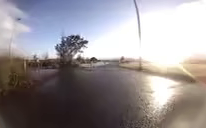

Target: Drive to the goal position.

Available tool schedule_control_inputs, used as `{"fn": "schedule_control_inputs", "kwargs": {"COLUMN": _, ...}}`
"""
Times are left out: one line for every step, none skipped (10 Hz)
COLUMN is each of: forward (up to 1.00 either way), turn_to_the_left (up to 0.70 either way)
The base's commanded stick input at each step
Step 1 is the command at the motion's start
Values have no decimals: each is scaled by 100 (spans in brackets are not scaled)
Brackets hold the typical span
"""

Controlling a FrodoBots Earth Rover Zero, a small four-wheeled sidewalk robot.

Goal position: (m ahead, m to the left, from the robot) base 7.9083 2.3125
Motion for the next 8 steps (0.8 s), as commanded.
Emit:
{"fn": "schedule_control_inputs", "kwargs": {"forward": 45, "turn_to_the_left": -27}}
{"fn": "schedule_control_inputs", "kwargs": {"forward": 45, "turn_to_the_left": -27}}
{"fn": "schedule_control_inputs", "kwargs": {"forward": 45, "turn_to_the_left": -27}}
{"fn": "schedule_control_inputs", "kwargs": {"forward": 45, "turn_to_the_left": -13}}
{"fn": "schedule_control_inputs", "kwargs": {"forward": 45, "turn_to_the_left": 0}}
{"fn": "schedule_control_inputs", "kwargs": {"forward": 45, "turn_to_the_left": 0}}
{"fn": "schedule_control_inputs", "kwargs": {"forward": 45, "turn_to_the_left": 0}}
{"fn": "schedule_control_inputs", "kwargs": {"forward": 45, "turn_to_the_left": 0}}
